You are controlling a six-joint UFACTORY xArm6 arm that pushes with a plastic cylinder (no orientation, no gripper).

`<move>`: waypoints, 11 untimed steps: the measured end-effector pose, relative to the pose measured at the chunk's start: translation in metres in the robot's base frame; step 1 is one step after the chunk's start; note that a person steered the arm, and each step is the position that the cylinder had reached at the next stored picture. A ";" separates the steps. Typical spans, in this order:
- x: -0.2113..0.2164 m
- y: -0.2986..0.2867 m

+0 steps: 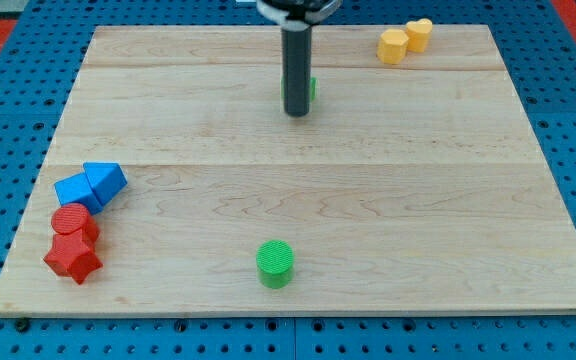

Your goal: Place the green star to the bottom left of the yellow hexagon

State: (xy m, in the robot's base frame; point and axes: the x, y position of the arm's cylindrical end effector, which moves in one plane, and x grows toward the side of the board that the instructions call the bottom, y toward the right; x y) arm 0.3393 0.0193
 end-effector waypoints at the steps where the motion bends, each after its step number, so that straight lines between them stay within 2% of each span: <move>1: -0.038 0.059; 2: -0.022 0.035; 3: 0.034 0.013; 4: 0.005 -0.037; 6: -0.052 0.050; 7: -0.052 0.054; 8: 0.000 0.024; 9: -0.053 -0.018; 10: -0.088 0.003; 11: -0.089 0.047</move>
